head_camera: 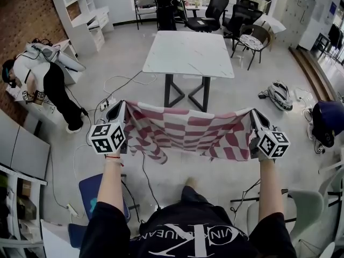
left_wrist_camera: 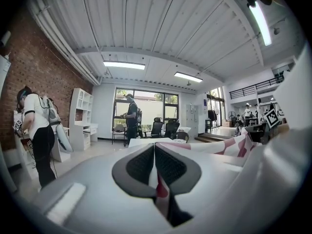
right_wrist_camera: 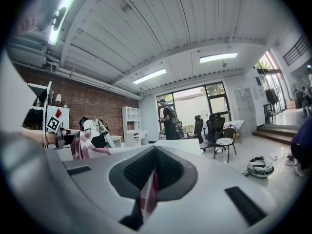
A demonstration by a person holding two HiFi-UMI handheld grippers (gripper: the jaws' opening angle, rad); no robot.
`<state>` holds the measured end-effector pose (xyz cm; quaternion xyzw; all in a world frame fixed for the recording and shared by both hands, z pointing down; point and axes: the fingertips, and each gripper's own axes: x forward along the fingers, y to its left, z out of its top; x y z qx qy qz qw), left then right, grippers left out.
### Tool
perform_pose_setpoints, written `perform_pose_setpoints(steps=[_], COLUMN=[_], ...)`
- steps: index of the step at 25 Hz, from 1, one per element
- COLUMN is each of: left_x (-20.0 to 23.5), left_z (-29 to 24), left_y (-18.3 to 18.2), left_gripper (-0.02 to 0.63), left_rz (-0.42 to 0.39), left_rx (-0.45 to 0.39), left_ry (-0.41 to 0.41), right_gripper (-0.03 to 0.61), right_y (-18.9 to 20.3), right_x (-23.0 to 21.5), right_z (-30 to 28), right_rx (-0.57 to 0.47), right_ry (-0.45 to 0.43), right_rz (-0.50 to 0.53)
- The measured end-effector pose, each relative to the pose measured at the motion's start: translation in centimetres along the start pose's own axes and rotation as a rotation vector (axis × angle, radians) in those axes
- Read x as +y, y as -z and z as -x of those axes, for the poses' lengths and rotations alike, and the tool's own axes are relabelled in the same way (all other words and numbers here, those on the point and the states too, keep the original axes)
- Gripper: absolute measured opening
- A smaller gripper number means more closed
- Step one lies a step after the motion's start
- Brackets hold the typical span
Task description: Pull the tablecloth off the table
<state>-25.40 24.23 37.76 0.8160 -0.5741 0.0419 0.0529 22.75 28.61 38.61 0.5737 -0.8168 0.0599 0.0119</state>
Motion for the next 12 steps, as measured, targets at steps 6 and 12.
perform_pose_setpoints(steps=[6, 12], left_x=[-0.4, -0.2], left_z=[0.4, 1.4], left_y=[0.2, -0.7], left_gripper=[0.014, 0.014], left_rz=[-0.003, -0.005], left_rx=[-0.019, -0.05], left_ry=[-0.003, -0.005], right_gripper=[0.012, 0.012], right_y=[0.2, -0.4], right_x=[-0.2, 0.7], right_z=[0.1, 0.5], right_rx=[-0.025, -0.056], right_ry=[-0.01, -0.019], right_rz=[-0.016, -0.029])
